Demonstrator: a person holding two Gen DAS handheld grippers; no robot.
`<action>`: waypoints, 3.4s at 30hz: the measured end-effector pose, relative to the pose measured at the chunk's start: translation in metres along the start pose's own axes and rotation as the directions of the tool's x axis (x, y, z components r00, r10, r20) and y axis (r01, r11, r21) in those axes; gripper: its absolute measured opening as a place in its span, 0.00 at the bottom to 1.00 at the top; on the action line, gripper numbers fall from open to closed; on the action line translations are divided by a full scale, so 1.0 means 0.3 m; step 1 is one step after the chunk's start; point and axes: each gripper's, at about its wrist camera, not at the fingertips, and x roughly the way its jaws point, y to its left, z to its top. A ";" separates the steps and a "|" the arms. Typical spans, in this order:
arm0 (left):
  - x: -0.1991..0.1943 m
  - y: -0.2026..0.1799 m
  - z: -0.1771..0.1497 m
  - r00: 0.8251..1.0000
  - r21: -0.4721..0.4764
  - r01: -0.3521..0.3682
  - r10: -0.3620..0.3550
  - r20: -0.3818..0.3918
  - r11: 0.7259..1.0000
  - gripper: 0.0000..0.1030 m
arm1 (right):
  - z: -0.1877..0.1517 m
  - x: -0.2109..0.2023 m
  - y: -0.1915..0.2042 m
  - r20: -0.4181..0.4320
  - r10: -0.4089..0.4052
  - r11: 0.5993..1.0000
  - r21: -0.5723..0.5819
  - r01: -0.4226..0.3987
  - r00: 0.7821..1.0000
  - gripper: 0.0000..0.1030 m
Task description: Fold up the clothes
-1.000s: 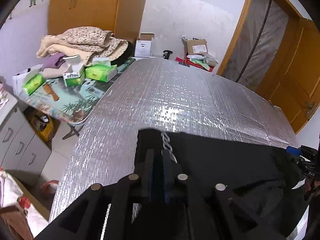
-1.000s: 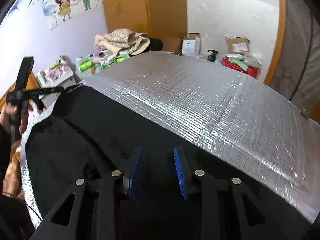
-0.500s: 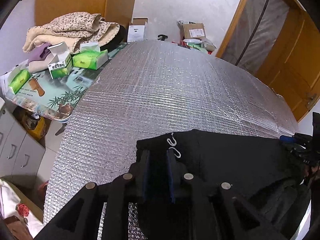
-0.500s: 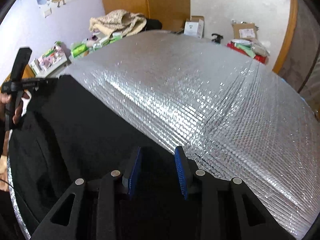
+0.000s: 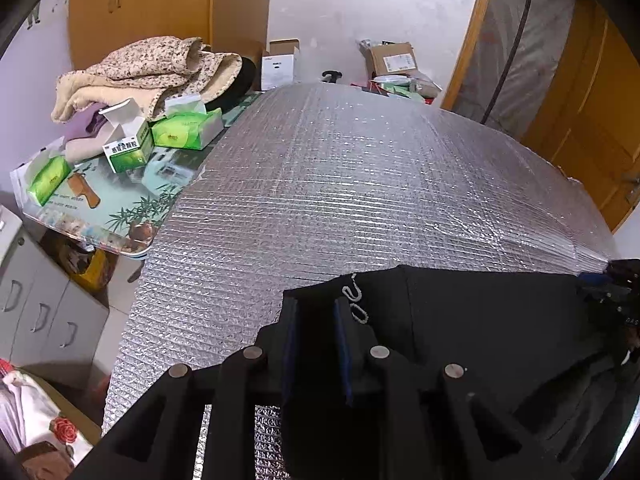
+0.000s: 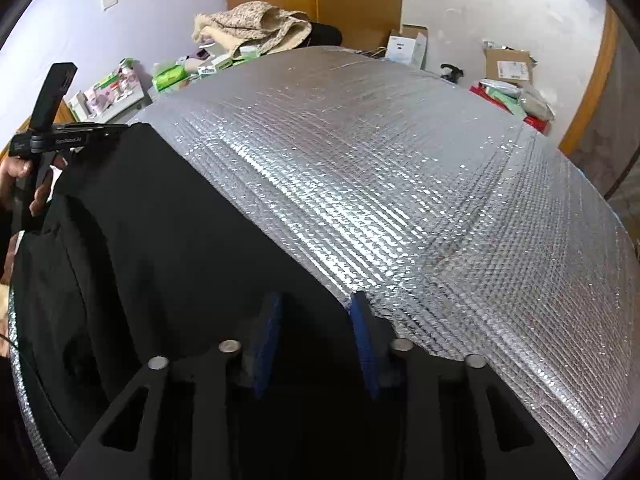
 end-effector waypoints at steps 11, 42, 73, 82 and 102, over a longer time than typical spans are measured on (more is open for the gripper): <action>-0.056 -0.031 0.082 0.993 0.027 -0.046 0.043 0.110 0.999 0.01 | 0.067 -0.056 0.005 0.096 -0.136 0.991 0.010 0.135 0.986 0.04; -0.240 0.036 -0.224 0.985 -0.107 0.080 -0.063 0.158 0.991 0.03 | 0.144 -0.127 0.117 0.168 -0.016 0.995 0.095 0.000 0.986 0.23; -0.312 0.186 -0.555 0.978 -0.579 0.102 0.024 0.206 0.809 0.34 | 0.584 0.219 0.407 0.084 0.161 0.968 -0.207 -0.141 0.983 0.23; -0.265 0.215 -0.543 0.982 -0.626 0.134 -0.018 0.189 0.768 0.38 | 0.644 0.369 0.345 0.008 0.170 0.968 -0.189 -0.166 0.985 0.26; -0.294 0.241 -0.541 0.977 -0.595 0.124 0.006 0.211 0.794 0.08 | 0.689 0.365 0.367 0.048 0.074 0.985 -0.163 -0.065 0.996 0.18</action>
